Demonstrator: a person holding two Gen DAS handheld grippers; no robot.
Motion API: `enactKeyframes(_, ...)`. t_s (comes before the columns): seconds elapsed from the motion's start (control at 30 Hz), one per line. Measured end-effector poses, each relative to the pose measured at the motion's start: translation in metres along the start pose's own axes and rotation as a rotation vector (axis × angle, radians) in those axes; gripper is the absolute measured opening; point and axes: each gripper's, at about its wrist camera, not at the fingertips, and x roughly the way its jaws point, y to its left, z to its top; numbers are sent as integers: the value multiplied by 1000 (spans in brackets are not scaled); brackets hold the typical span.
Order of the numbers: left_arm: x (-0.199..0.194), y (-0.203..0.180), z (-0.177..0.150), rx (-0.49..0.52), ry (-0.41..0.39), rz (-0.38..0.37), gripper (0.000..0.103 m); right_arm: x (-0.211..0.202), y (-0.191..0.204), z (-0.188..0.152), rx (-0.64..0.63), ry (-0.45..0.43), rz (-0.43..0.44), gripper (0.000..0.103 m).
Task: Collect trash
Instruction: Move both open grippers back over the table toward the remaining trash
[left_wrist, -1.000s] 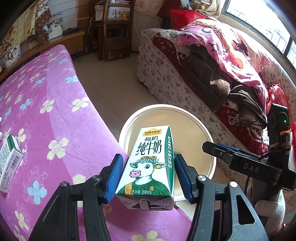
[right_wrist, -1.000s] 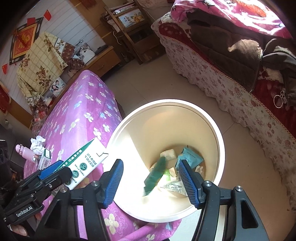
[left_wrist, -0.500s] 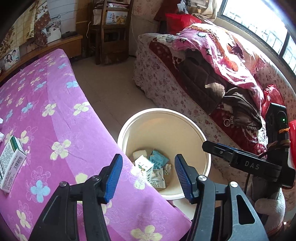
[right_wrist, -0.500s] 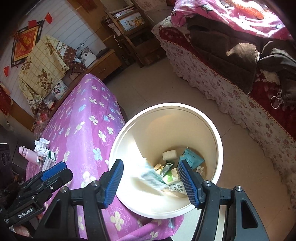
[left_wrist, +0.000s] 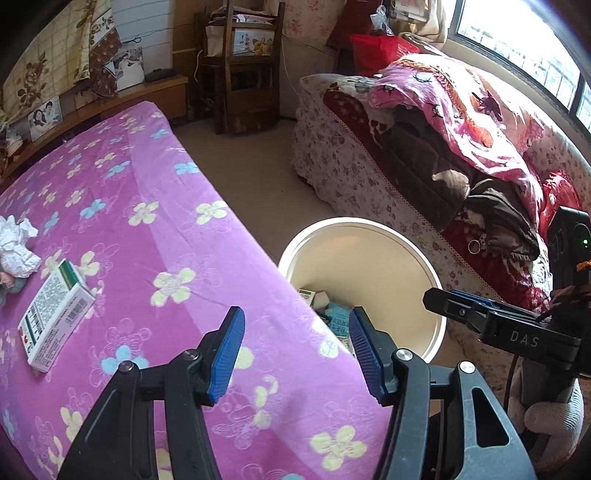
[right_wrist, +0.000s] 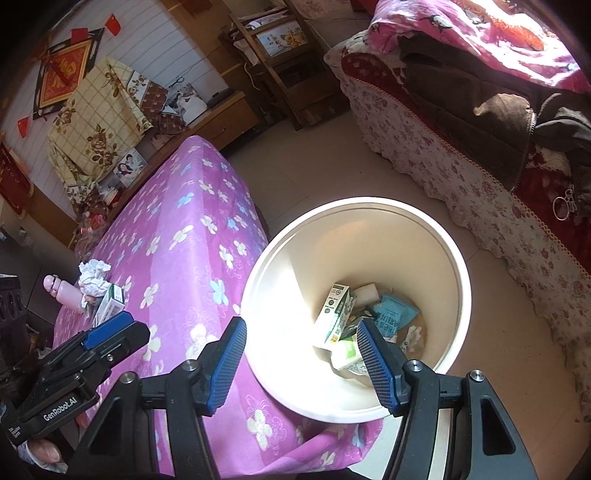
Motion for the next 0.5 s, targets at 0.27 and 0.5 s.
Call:
enactKeyframes(0.27, -16, 32, -9, -40, -27, 49, 59, 4, 36, -8, -60, 10, 15, 66)
enactKeyframes(0.5, -28, 69, -20, -81, -36, 96, 59, 13, 70, -13, -111, 31, 38, 66)
